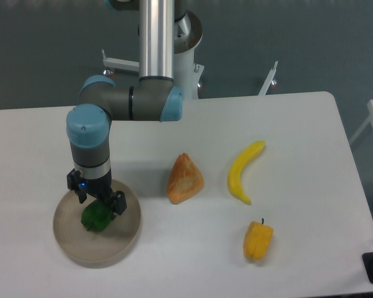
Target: Place the green pepper on the plate
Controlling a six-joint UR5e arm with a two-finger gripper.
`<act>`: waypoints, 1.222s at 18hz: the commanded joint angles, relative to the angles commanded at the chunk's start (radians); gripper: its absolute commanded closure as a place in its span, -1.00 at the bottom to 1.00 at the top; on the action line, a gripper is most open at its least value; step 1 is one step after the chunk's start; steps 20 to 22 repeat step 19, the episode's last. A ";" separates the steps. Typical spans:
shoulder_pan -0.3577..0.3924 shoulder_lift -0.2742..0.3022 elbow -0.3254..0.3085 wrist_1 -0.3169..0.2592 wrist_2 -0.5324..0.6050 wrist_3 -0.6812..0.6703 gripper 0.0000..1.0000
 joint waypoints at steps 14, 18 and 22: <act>0.305 0.057 0.032 -0.009 0.126 0.604 -1.00; 0.359 0.058 0.032 -0.006 0.126 0.759 -1.00; 0.365 0.057 0.035 -0.006 0.126 0.765 -1.00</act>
